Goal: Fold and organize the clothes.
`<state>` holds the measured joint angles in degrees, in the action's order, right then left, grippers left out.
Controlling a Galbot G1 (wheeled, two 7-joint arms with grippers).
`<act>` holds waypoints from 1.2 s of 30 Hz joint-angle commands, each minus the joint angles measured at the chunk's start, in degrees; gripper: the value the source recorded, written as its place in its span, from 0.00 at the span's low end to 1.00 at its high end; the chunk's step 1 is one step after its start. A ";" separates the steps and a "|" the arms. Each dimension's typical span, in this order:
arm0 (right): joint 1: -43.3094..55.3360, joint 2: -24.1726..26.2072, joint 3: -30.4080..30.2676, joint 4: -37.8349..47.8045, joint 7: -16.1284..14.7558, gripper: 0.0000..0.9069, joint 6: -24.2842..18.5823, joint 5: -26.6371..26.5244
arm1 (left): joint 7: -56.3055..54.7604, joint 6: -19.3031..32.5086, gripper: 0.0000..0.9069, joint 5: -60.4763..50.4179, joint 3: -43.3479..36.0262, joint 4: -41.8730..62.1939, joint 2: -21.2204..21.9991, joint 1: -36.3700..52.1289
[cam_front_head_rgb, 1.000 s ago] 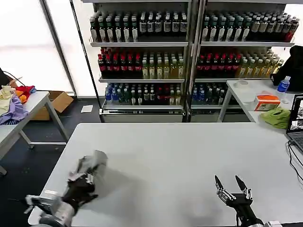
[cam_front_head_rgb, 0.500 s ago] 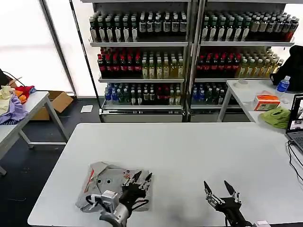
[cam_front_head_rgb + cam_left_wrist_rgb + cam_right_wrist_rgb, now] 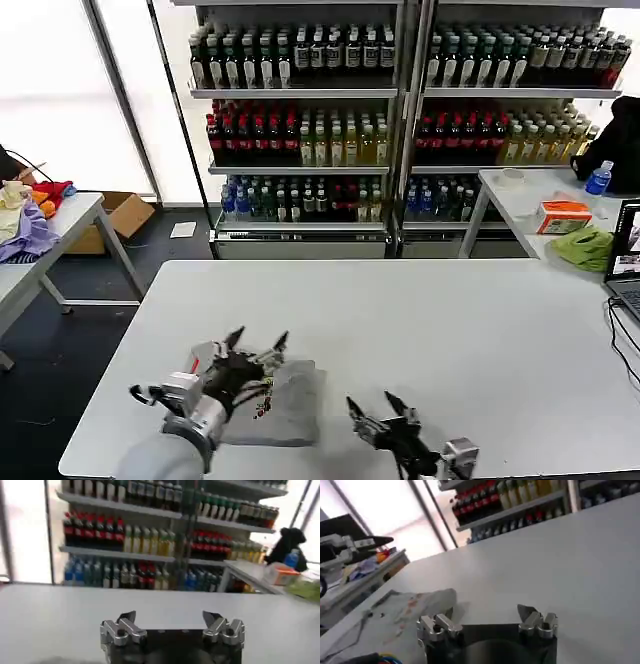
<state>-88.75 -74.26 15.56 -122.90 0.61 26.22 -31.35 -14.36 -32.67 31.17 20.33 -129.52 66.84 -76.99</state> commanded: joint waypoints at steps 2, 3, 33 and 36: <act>16.64 -2.61 -21.01 12.36 8.54 0.00 6.87 -8.87 | 4.81 0.06 1.00 1.15 24.82 -2.04 -2.18 -3.84; 16.69 -2.86 -21.06 12.53 8.59 0.00 6.88 -9.00 | 4.57 -0.15 1.00 1.70 25.11 -2.51 -1.96 -4.15; 3.48 10.13 19.35 3.60 -7.53 0.00 7.02 -2.84 | 1.87 -0.38 1.00 8.09 23.95 -4.53 -0.16 -4.99; 1.63 10.34 20.46 3.13 -8.39 0.00 7.01 -3.97 | 2.05 -0.38 1.00 8.22 24.33 -4.60 -0.28 -5.37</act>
<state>-81.19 -67.55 23.00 -117.95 -3.51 33.05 -35.45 -12.50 -33.01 38.77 43.67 -133.76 66.66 -81.79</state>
